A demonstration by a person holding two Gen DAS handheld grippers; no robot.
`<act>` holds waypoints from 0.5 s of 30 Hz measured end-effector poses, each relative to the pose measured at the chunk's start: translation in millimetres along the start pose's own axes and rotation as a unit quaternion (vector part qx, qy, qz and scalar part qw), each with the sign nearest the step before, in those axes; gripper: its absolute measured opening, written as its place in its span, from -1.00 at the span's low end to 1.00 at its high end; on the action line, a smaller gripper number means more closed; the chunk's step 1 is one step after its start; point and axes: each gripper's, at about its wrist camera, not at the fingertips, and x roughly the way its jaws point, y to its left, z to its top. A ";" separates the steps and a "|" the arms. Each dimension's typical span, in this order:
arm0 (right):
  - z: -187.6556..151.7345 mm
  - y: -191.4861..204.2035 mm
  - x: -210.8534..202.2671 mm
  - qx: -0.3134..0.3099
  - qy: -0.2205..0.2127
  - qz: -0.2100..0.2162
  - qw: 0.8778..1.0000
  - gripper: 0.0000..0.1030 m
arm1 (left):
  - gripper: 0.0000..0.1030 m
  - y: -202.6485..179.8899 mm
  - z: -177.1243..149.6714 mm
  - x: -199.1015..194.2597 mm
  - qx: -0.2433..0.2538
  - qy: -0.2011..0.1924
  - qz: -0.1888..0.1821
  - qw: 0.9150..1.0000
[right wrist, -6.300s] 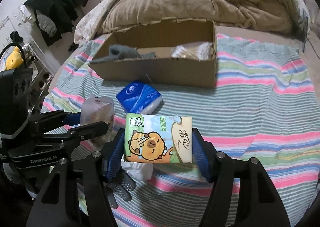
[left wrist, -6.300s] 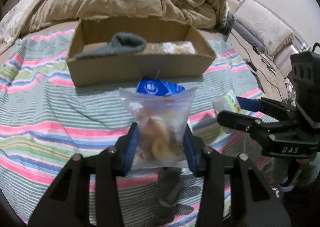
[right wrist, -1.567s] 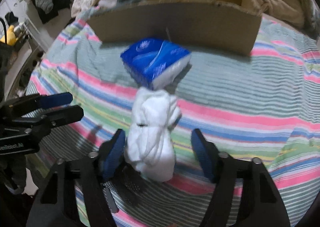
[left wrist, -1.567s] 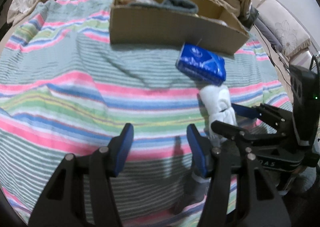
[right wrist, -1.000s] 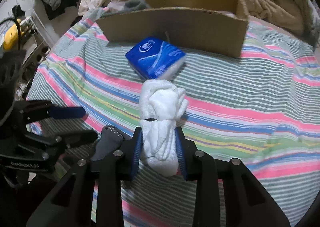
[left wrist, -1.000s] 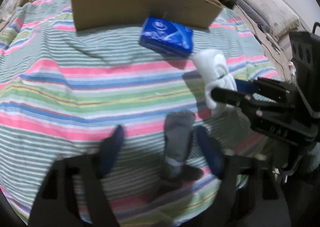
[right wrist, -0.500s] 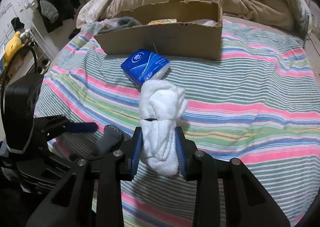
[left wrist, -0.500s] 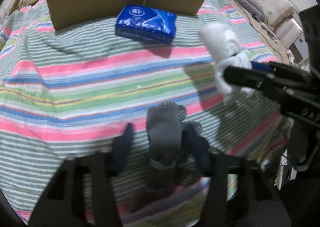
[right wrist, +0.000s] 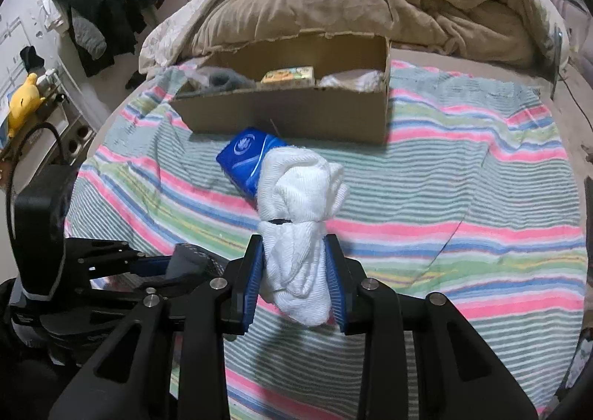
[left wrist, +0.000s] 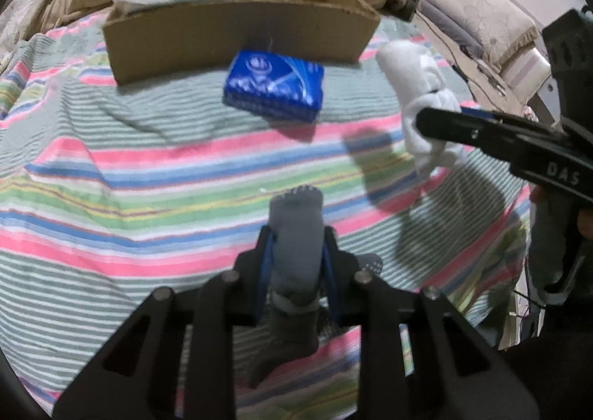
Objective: Organize objects
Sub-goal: 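Lower the grey sock with left gripper into the box while right gripper drops the white socks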
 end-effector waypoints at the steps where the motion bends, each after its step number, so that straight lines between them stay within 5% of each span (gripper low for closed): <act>1: 1.4 -0.2 -0.3 0.000 -0.002 0.000 1.000 -0.34 | -0.50 1.7 1.5 -3.4 -0.002 -0.003 0.000 1.000; 15: 31.0 -3.1 -12.2 -0.005 -0.018 -0.012 1.000 -0.34 | -0.50 9.0 45.9 -47.1 -0.013 -0.070 -0.019 0.997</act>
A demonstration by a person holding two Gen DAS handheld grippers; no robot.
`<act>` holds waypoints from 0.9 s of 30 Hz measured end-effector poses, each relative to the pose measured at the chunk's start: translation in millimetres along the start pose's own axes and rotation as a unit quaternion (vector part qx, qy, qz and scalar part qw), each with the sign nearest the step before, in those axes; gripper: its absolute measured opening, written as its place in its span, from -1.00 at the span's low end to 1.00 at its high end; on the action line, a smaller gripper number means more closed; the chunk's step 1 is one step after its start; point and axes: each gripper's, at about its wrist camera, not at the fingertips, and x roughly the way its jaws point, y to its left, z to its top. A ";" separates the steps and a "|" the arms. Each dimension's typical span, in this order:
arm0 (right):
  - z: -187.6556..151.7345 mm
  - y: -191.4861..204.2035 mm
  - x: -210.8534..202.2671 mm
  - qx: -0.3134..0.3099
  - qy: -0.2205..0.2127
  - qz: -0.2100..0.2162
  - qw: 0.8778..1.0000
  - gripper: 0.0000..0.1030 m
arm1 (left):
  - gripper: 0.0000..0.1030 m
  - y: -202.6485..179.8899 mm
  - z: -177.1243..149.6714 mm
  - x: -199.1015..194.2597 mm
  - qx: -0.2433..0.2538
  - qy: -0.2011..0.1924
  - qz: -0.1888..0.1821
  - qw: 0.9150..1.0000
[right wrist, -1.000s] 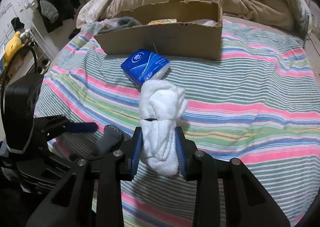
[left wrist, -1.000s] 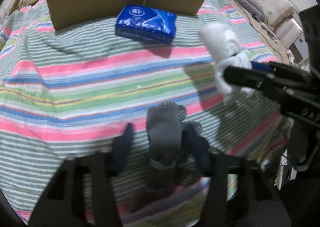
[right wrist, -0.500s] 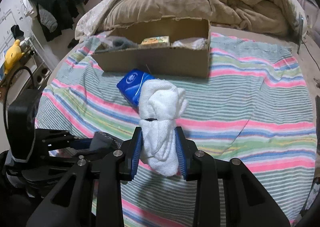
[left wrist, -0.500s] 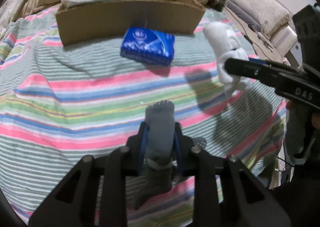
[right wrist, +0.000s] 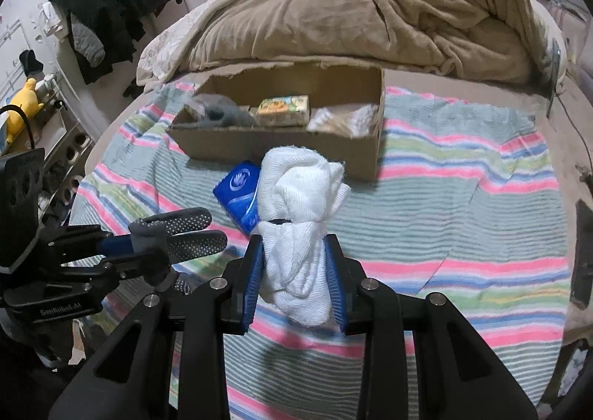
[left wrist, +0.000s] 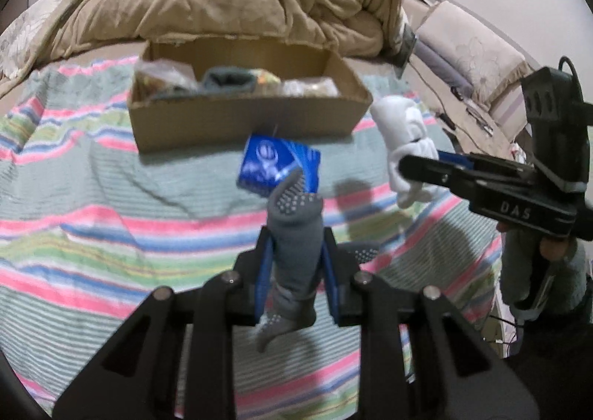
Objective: Organize objects
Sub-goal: 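Lower the grey sock with left gripper into the box while right gripper drops the white socks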
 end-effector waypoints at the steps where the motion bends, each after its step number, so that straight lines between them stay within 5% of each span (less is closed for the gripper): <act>1: 3.0 -0.2 -1.1 0.000 -0.003 -0.001 1.000 -0.34 | -0.50 1.0 4.5 -1.5 0.000 -0.004 0.000 1.000; 27: 72.5 -2.4 -14.7 -0.012 -0.058 0.005 0.998 -0.34 | -0.50 -10.1 100.3 -21.1 0.032 -0.088 -0.014 0.996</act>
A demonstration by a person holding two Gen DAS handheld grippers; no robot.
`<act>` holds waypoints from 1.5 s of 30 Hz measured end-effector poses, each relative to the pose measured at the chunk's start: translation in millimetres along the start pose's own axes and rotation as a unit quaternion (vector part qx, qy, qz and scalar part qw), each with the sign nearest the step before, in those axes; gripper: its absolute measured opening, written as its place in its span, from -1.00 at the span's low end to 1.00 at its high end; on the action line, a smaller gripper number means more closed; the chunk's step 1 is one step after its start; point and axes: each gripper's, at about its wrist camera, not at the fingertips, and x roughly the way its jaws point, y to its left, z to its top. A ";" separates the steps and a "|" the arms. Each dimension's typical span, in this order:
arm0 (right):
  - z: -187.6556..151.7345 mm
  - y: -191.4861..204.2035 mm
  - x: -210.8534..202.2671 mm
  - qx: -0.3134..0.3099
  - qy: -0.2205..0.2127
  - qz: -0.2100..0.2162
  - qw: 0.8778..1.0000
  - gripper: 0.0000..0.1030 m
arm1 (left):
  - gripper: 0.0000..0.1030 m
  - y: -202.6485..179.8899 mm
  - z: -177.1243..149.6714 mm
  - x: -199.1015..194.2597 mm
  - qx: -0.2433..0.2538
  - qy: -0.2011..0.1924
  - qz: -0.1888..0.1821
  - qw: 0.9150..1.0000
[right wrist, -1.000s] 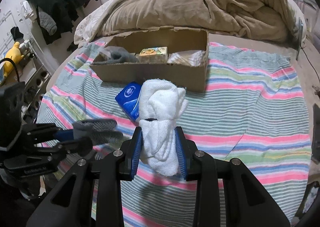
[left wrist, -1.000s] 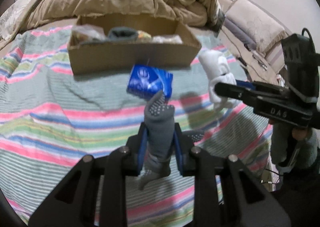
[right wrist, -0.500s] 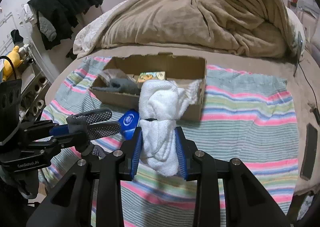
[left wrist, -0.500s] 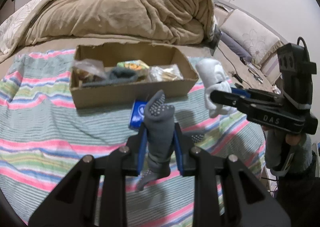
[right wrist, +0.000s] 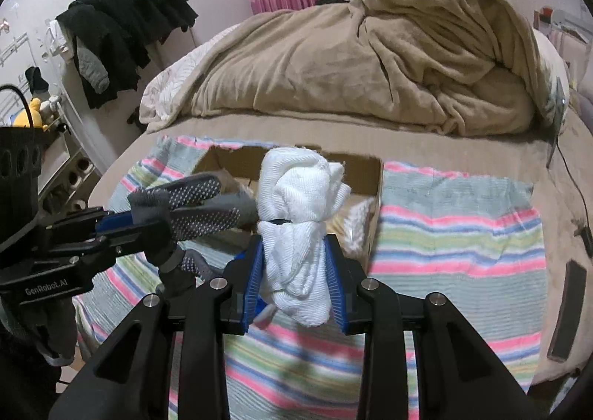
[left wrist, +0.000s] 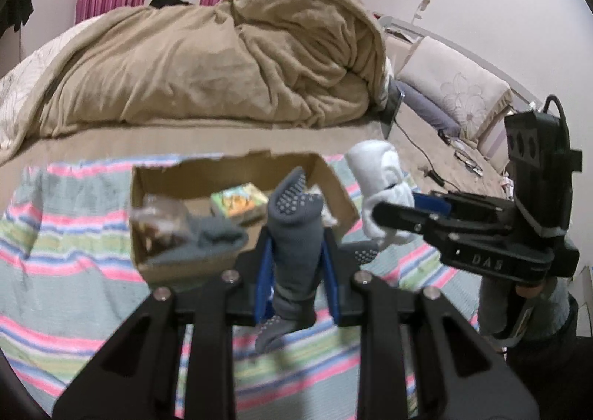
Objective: Organize objects
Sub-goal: 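Lower the grey sock with left gripper into the box while right gripper drops the white socks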
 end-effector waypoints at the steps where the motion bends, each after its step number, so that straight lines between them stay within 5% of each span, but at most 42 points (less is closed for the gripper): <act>1: 2.4 0.1 0.5 -0.002 -0.002 -0.001 1.000 -0.34 | -0.50 0.3 3.8 1.1 0.001 -0.002 0.001 1.000; 24: 37.1 -26.9 46.0 0.003 -0.013 -0.011 1.000 -0.34 | -0.50 35.4 41.6 70.4 -0.045 0.009 -0.024 0.999; 37: 24.7 -45.7 101.6 0.026 0.040 -0.002 0.999 -0.34 | -0.49 49.7 23.0 143.4 -0.042 0.087 0.024 0.995; 45: 19.7 -40.6 117.1 0.026 0.065 0.010 0.997 -0.25 | -0.28 46.1 22.0 140.0 -0.030 0.093 0.049 0.994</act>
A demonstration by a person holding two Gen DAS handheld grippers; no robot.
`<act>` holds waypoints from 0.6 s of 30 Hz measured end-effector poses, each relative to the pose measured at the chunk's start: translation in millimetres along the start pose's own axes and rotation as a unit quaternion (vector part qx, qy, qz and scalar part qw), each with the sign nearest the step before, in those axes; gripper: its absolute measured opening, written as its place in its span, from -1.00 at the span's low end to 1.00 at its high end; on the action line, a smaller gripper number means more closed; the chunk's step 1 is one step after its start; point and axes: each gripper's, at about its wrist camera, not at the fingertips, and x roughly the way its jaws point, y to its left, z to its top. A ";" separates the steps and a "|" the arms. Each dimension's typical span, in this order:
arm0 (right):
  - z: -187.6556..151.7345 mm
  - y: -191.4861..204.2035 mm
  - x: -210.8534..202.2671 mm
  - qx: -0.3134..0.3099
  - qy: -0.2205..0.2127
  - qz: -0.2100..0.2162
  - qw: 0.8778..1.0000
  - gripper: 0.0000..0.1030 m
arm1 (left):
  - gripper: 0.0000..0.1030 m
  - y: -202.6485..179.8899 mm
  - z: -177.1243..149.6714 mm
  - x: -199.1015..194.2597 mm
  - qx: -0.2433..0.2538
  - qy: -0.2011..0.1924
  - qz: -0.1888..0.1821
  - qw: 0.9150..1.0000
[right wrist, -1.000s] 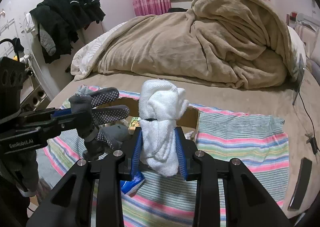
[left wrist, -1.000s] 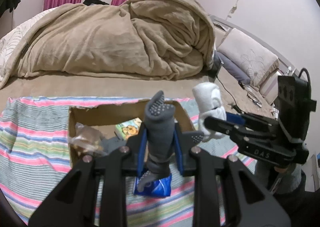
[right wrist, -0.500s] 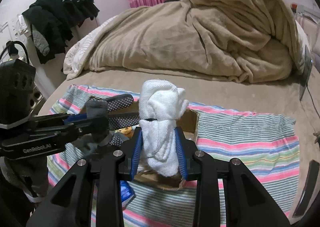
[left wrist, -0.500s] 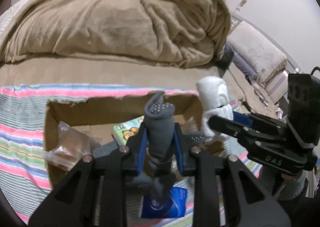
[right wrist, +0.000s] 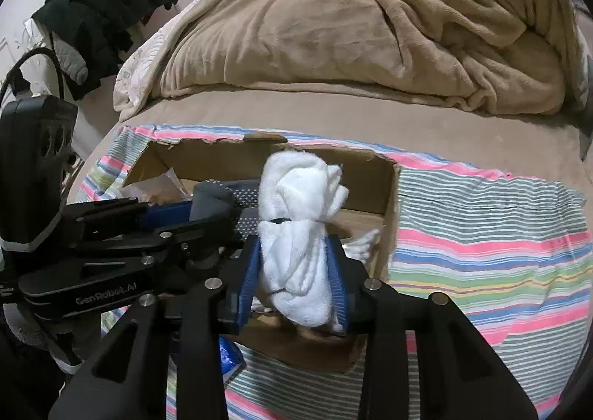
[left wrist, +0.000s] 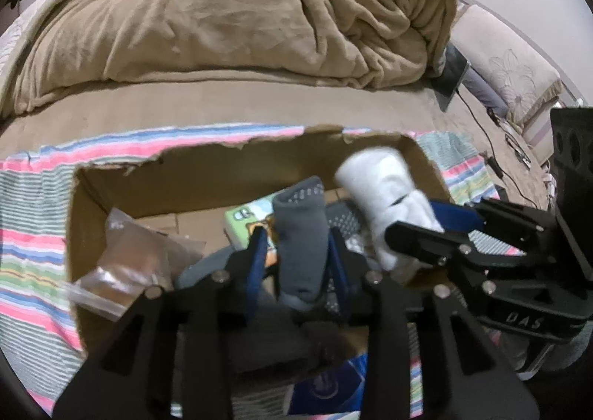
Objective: Organize objects
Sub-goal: 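Lower the grey sock with left gripper into the box while right gripper drops the white socks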
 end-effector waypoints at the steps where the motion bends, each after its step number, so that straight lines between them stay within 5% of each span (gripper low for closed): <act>1: 0.6 0.3 -0.8 0.001 -0.002 -0.002 1.000 -0.14 | -0.25 0.4 0.7 -2.8 -0.001 -0.001 -0.001 1.000; 2: 1.0 0.5 -2.8 0.002 -0.005 -0.005 1.000 0.05 | -0.13 0.9 1.1 -6.9 -0.003 -0.003 -0.002 1.000; 5: 1.9 2.7 -10.9 0.003 -0.013 -0.007 1.000 0.15 | 0.30 3.0 0.6 -24.1 -0.012 -0.020 -0.007 1.000; 12: -4.3 13.2 -30.1 0.001 -0.020 -0.019 1.000 0.17 | 0.33 6.6 -3.0 -57.7 -0.017 -0.044 -0.002 0.999; 18: -12.0 21.2 -43.2 0.001 -0.029 -0.030 0.999 0.41 | 0.33 11.9 -18.0 -84.6 -0.014 -0.053 0.010 0.998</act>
